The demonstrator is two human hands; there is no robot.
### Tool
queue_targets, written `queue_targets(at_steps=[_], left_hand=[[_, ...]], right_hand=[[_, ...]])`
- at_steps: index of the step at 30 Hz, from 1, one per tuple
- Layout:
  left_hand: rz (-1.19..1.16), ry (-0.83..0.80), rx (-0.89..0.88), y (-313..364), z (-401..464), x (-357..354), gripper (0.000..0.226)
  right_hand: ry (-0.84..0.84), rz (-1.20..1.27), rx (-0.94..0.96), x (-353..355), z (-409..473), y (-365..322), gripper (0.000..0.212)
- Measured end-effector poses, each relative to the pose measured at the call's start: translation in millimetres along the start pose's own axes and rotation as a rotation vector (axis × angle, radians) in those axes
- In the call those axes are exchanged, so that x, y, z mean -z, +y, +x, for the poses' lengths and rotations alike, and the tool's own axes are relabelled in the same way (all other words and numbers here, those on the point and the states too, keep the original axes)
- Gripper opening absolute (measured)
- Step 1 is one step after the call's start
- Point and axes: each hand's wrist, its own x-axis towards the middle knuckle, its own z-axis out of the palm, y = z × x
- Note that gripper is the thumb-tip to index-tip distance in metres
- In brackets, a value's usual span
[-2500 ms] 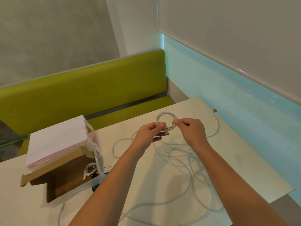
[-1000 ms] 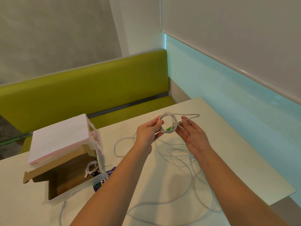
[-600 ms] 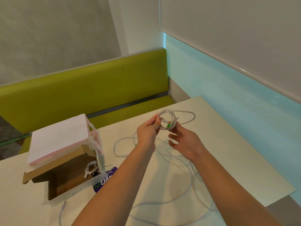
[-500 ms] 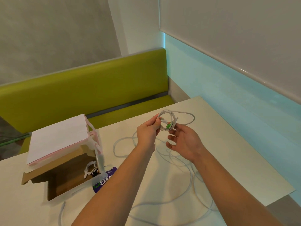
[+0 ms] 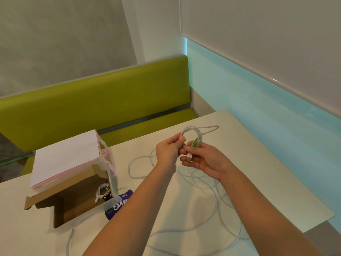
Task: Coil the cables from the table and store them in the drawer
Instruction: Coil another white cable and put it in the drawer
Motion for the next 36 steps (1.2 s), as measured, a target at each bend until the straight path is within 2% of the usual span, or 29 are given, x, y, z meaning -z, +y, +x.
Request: queue_targets(at_steps=[4,8,10,15,19,22,28,32,36], left_hand=[[0.046,-0.045,0.027,4,0,2,0.018],[0.284,-0.206,0.087,14,8,6,0.025],[0.417,-0.258,0.025,20,9,9,0.022],[0.719,-0.341,-0.197,32,12,12,0.038],[0.988,-0.325,-0.320,30,10,5,0.029],[0.955,-0.340,-0.348,25,12,3,0.017],[0.817,-0.395,-0.244,20,16,4,0.024],[0.599,-0.294,-0.194,20,17,8,0.025],[0.428,-0.176,-0.165,30,26,19,0.021]], right_hand=[[0.081,-0.171,0.055,0,-1,-2,0.022],[0.170,-0.381,0.066,2,0,-6,0.020],[0.176,-0.460,0.032,2,0,-8,0.017],[0.146,-0.655,-0.048,-1,-3,-8,0.012],[0.144,-0.733,-0.053,-6,-3,-5,0.009],[0.153,-0.717,-0.050,-8,-2,-6,0.011],[0.158,-0.589,-0.045,-9,-4,-2,0.018],[0.194,-0.457,0.017,-13,-4,2,0.040],[0.224,-0.478,0.056,-7,-6,7,0.034]])
